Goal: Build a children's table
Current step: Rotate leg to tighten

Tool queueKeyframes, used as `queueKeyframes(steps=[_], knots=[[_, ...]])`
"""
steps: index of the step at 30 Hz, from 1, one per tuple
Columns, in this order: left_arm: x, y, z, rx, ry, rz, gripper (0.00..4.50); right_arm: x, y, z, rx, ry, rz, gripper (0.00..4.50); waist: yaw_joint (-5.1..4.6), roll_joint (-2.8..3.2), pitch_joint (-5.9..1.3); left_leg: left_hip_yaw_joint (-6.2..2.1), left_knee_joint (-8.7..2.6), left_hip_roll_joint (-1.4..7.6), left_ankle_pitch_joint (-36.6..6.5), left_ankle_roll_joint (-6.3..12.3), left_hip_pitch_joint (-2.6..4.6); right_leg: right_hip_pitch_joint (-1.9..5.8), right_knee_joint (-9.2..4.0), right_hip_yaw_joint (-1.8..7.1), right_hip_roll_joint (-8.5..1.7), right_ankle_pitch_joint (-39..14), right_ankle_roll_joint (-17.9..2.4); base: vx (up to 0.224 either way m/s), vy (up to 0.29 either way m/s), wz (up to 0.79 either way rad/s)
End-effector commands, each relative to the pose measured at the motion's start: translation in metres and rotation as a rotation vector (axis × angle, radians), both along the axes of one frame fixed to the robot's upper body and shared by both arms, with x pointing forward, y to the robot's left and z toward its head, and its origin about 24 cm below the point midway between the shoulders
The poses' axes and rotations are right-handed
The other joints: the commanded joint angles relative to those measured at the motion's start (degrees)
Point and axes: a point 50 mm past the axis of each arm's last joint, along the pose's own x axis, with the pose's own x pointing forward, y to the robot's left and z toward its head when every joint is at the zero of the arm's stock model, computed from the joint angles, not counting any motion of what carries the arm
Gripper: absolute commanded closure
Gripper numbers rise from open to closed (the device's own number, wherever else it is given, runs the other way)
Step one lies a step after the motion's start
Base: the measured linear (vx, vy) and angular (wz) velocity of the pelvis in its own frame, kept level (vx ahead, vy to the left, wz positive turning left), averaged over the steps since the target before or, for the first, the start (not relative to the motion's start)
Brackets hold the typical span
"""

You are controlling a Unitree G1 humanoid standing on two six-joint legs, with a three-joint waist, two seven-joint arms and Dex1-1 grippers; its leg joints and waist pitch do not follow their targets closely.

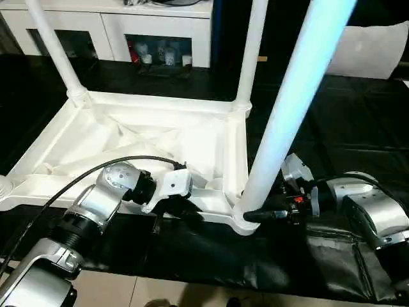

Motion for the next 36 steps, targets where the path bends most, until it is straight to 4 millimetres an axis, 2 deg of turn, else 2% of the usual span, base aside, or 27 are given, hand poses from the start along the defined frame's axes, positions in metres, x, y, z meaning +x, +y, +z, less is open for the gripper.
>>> queueKeyframes(steps=[1,5,7,8,10,11,13,14,15,16,17,18,19,20,21,22,23,26,27,28,30,31,32,33,34,35,36], knots=[[-0.004,0.004,-0.008,0.052,0.033,-0.010,4.50,-0.001,0.002,-0.002,-0.011,0.009,0.032,2.36,0.12,-0.83,-3.17,-1.24,-4.12,6.10,5.83,9.68,-0.77,3.58,-3.21,3.67,-7.22,-9.37,-14.34,0.000,0.000,0.00],[-0.003,0.004,-0.006,0.034,0.042,0.007,4.50,-0.004,0.005,-0.003,-0.004,0.020,0.043,2.45,0.04,-0.62,-2.70,-1.30,-4.34,6.10,4.42,9.24,-0.84,3.50,-3.58,3.67,-7.24,-11.52,-13.94,0.000,0.000,0.00],[-0.002,0.004,-0.006,0.017,0.047,0.023,4.50,-0.006,0.006,-0.004,0.001,0.028,0.046,2.48,-0.01,-0.70,-2.72,-1.34,-4.39,6.17,4.01,9.00,-0.75,3.51,-3.62,3.69,-7.25,-11.92,-13.89,0.000,0.000,0.00],[-0.002,0.004,-0.005,0.014,0.046,0.028,4.50,-0.006,0.006,-0.004,0.003,0.031,0.044,2.48,-0.04,-0.45,-2.29,-1.40,-4.51,6.13,3.78,8.91,-0.86,3.36,-3.69,3.73,-7.19,-12.07,-13.83,0.000,0.000,0.00],[-0.001,0.003,-0.004,-0.006,0.044,0.056,4.50,-0.011,0.008,-0.006,0.024,0.052,0.020,2.49,-0.04,-0.63,-2.26,-1.42,-4.61,6.25,3.71,8.88,-0.79,3.46,-3.73,3.87,-7.14,-11.71,-13.72,0.000,0.000,0.00],[0.000,0.002,-0.004,-0.017,0.042,0.072,4.50,-0.014,0.010,-0.007,0.038,0.062,0.001,2.49,0.03,-0.37,-2.03,-1.46,-4.63,6.25,3.52,8.87,-0.81,3.30,-3.76,3.90,-7.24,-11.82,-13.72,0.000,0.000,0.00],[0.001,-0.002,-0.004,-0.038,0.039,0.100,4.50,-0.020,0.014,-0.011,0.067,0.078,-0.041,2.49,-0.13,-0.81,-1.69,-1.43,-4.86,6.18,2.59,8.60,-0.89,3.39,-4.08,3.99,-7.25,-13.19,-13.24,0.000,0.000,0.00],[0.002,-0.005,-0.004,-0.055,0.038,0.121,4.50,-0.023,0.019,-0.014,0.076,0.083,-0.086,2.49,-0.08,-0.74,-1.65,-1.44,-4.93,6.17,1.98,8.39,-0.83,3.40,-4.27,4.01,-7.30,-14.47,-12.91,0.000,0.000,0.00],[0.004,-0.008,-0.003,-0.070,0.036,0.147,4.50,-0.026,0.023,-0.018,0.080,0.084,-0.125,2.49,-0.08,-0.69,-1.41,-1.47,-5.11,6.15,0.84,7.52,-0.85,3.38,-4.68,4.09,-7.42,-17.46,-12.07,0.000,0.000,0.00],[0.005,-0.012,-0.003,-0.082,0.038,0.170,4.50,-0.029,0.028,-0.022,0.086,0.085,-0.171,2.49,-0.24,-0.61,-0.69,-1.51,-5.63,6.15,-2.17,6.30,-0.65,2.96,-5.22,4.15,-7.20,-22.13,-10.95,0.000,0.000,0.00],[0.006,-0.014,-0.003,-0.089,0.038,0.185,4.50,-0.030,0.032,-0.024,0.087,0.087,-0.205,2.49,-0.41,-0.66,-0.48,-1.55,-5.93,6.07,-5.37,4.92,-0.30,2.77,-5.70,4.18,-7.18,-26.77,-9.85,0.000,0.000,0.00],[0.008,-0.018,-0.003,-0.097,0.038,0.215,4.50,-0.032,0.038,-0.029,0.082,0.088,-0.260,2.49,-0.57,-0.52,-0.15,-1.62,-6.11,6.01,-6.48,4.23,-0.50,2.86,-5.86,4.29,-7.31,-28.54,-9.23,0.000,0.000,0.00],[0.011,-0.024,-0.003,-0.106,0.039,0.254,4.50,-0.032,0.047,-0.034,0.077,0.093,-0.329,2.49,-0.78,-0.67,0.00,-1.44,-6.43,5.65,-8.80,2.88,0.02,2.42,-6.63,4.21,-7.12,-33.61,-6.97,0.000,0.000,0.00],[0.012,-0.027,-0.003,-0.110,0.038,0.273,4.50,-0.032,0.051,-0.036,0.076,0.099,-0.362,2.50,-0.78,-0.67,0.00,-1.44,-6.43,5.65,-8.80,2.88,0.02,2.42,-6.63,4.21,-7.12,-33.61,-6.97,0.000,0.000,0.00],[0.015,-0.031,-0.003,-0.123,0.033,0.305,4.50,-0.031,0.057,-0.038,0.076,0.109,-0.417,2.50,-1.47,-0.81,0.52,-1.53,-7.02,5.14,-10.74,1.93,-0.07,2.50,-7.37,3.75,-6.91,-38.83,-4.36,0.000,0.000,0.00],[0.015,-0.031,-0.003,-0.123,0.033,0.305,4.50,-0.031,0.057,-0.038,0.076,0.109,-0.417,2.50,-1.66,-0.61,0.45,-1.73,-7.15,5.25,-11.46,1.59,0.04,2.58,-7.47,3.52,-7.08,-39.67,-3.96,0.000,0.000,0.00],[0.017,-0.036,-0.003,-0.134,0.037,0.328,4.50,-0.029,0.064,-0.039,0.081,0.122,-0.464,2.51,-2.21,-0.70,0.95,-2.21,-7.49,5.44,-13.81,1.37,-0.25,2.62,-7.81,3.35,-7.27,-41.68,-2.83,0.000,0.000,0.00],[0.022,-0.051,-0.003,-0.142,0.035,0.392,4.50,-0.016,0.089,-0.041,0.091,0.153,-0.649,2.51,-3.19,-0.41,1.30,-2.35,-7.60,5.28,-18.44,0.36,0.70,1.56,-8.47,2.92,-7.12,-43.27,-2.35,0.000,0.000,0.00],[0.024,-0.055,-0.003,-0.141,0.025,0.413,4.50,-0.011,0.096,-0.041,0.092,0.166,-0.694,2.51,-3.92,-0.52,1.47,-2.76,-7.66,5.17,-19.52,-0.11,0.38,1.90,-8.47,2.51,-7.27,-44.16,-1.75,0.000,0.000,0.00],[0.026,-0.058,-0.002,-0.141,0.017,0.431,4.50,-0.009,0.101,-0.041,0.091,0.177,-0.727,2.51,-4.38,-0.25,1.68,-3.00,-7.79,5.27,-21.03,-0.22,0.43,1.84,-8.60,2.22,-7.37,-43.67,-1.50,0.000,0.000,0.00],[0.034,-0.070,0.001,-0.152,-0.014,0.512,4.50,0.003,0.121,-0.041,0.080,0.193,-0.868,2.51,-5.07,-0.01,2.20,-2.97,-7.93,5.40,-23.77,-0.23,0.78,1.28,-8.91,1.94,-7.45,-43.25,-1.66,0.000,0.000,0.00],[0.034,-0.073,0.002,-0.157,-0.014,0.522,4.50,0.007,0.127,-0.041,0.073,0.190,-0.914,2.51,-5.61,0.08,2.14,-3.15,-7.73,5.15,-25.96,-0.74,1.17,1.46,-9.58,0.97,-7.60,-44.73,-0.70,0.000,0.000,0.00],[0.035,-0.076,0.003,-0.164,-0.017,0.528,4.50,0.010,0.131,-0.040,0.068,0.187,-0.941,2.51,-5.97,0.39,2.38,-3.60,-8.17,5.47,-27.64,-0.98,0.90,2.01,-9.52,0.31,-7.70,-42.95,-0.27,0.000,0.000,0.00],[0.036,-0.078,0.004,-0.174,-0.023,0.535,4.50,0.012,0.134,-0.038,0.068,0.188,-0.968,2.51,-6.31,0.70,2.23,-4.04,-8.77,5.92,-29.04,-1.32,0.46,2.74,-8.89,0.34,-7.73,-39.33,-0.37,0.000,0.000,0.00],[0.036,-0.081,0.005,-0.184,-0.022,0.535,4.50,0.013,0.138,-0.036,0.086,0.194,-0.984,2.51,-6.48,0.71,2.44,-3.95,-9.02,6.01,-30.09,-1.43,0.57,2.48,-8.96,0.45,-7.69,-38.50,-0.61,0.000,0.000,0.00],[0.036,-0.083,0.006,-0.191,-0.025,0.532,4.50,0.015,0.140,-0.033,0.110,0.194,-0.987,2.16,-6.47,0.80,2.33,-3.77,-8.89,5.96,-30.35,-1.74,1.24,2.06,-8.93,0.91,-7.98,-37.07,-1.66,0.000,0.000,0.00],[0.036,-0.084,0.007,-0.194,-0.031,0.530,4.50,0.016,0.142,-0.029,0.131,0.192,-0.992,1.95,-6.51,0.73,2.44,-3.64,-9.01,5.87,-30.39,-1.67,1.29,1.99,-9.06,1.05,-7.98,-37.10,-1.89,0.000,0.000,0.00]])
